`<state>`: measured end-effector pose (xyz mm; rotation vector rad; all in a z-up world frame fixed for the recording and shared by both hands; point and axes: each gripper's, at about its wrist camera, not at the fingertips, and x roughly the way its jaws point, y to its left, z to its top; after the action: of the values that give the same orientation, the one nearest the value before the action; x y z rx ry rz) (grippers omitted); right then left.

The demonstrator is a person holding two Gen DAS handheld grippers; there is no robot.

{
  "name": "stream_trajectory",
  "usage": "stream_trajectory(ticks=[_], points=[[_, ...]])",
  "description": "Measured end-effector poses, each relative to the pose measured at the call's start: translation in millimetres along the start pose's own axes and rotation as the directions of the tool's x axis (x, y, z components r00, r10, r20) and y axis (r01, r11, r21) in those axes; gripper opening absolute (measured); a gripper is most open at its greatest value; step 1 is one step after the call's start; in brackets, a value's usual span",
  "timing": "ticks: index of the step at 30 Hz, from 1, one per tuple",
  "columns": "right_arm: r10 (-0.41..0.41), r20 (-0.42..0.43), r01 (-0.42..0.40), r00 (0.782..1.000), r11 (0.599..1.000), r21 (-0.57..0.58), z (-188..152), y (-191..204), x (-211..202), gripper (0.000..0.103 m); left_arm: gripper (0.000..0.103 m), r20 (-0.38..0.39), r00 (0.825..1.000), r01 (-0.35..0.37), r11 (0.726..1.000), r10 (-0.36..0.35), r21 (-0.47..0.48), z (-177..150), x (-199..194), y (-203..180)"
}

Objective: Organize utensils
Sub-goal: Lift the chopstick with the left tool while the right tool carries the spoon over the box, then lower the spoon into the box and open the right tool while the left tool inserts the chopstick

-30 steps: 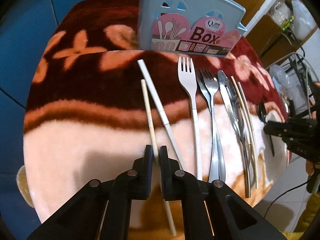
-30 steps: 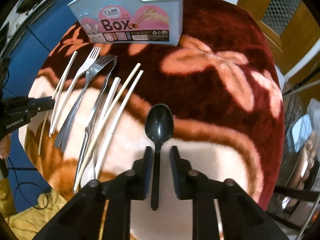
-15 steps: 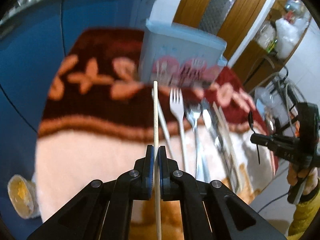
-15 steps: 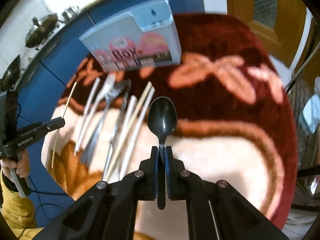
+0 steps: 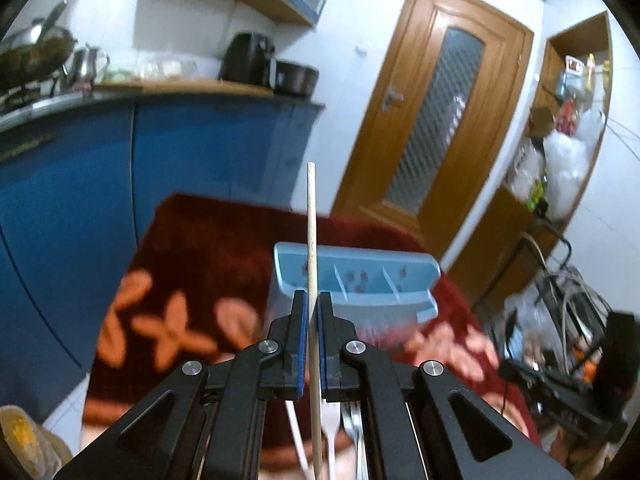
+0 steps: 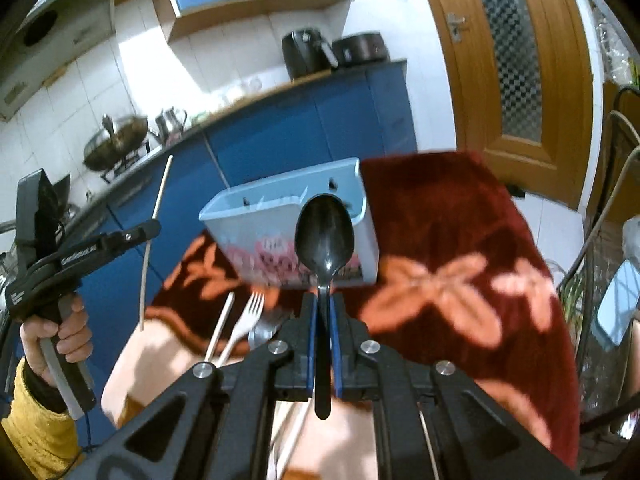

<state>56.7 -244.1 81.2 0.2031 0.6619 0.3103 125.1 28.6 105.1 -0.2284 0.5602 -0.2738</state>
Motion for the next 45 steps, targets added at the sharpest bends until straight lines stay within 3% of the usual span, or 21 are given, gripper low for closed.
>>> stream_trajectory(ticks=[3, 9, 15, 19, 27, 35, 45], points=[[-0.013, 0.037, 0.013, 0.999, 1.0, -0.015, 8.8, -1.8, 3.2, 0.008, 0.004, 0.084, 0.996, -0.015, 1.0, 0.016, -0.021, 16.2, 1.8, -1.3], [0.002, 0.108, -0.001, 0.994, 1.0, -0.015, 28.9, -11.0, 14.6, 0.008, 0.004, 0.178, 0.984, -0.023, 1.0, 0.026, -0.018, 44.7, 20.3, -7.1], [0.032, 0.182, -0.021, 0.983, 0.998, -0.063, 51.7, -9.2, 32.7, 0.008, 0.004, 0.285, 0.958, -0.041, 0.999, 0.039, 0.0, 57.6, 43.2, -13.3], [0.083, 0.211, -0.07, 0.974, 0.995, -0.071, 67.8, -7.3, 55.2, 0.008, 0.004, 0.349, 0.934, -0.082, 0.996, 0.071, 0.018, 50.5, 59.1, -16.0], [0.145, 0.233, -0.127, 0.962, 0.988, -0.091, 76.6, -3.1, 102.4, 0.008, 0.005, 0.378, 0.917, -0.174, 0.98, 0.127, 0.092, 13.2, 84.7, -16.8], [0.129, 0.207, -0.1, 0.97, 0.984, -0.147, 59.6, -5.3, 121.4, 0.008, 0.005, 0.338, 0.936, -0.146, 0.982, 0.098, 0.119, 2.3, 91.5, -11.0], [0.089, 0.124, -0.074, 0.988, 0.99, -0.121, 51.5, -15.9, 126.1, 0.008, 0.005, 0.283, 0.956, -0.116, 0.988, 0.083, 0.101, -8.5, 89.6, -4.5]])
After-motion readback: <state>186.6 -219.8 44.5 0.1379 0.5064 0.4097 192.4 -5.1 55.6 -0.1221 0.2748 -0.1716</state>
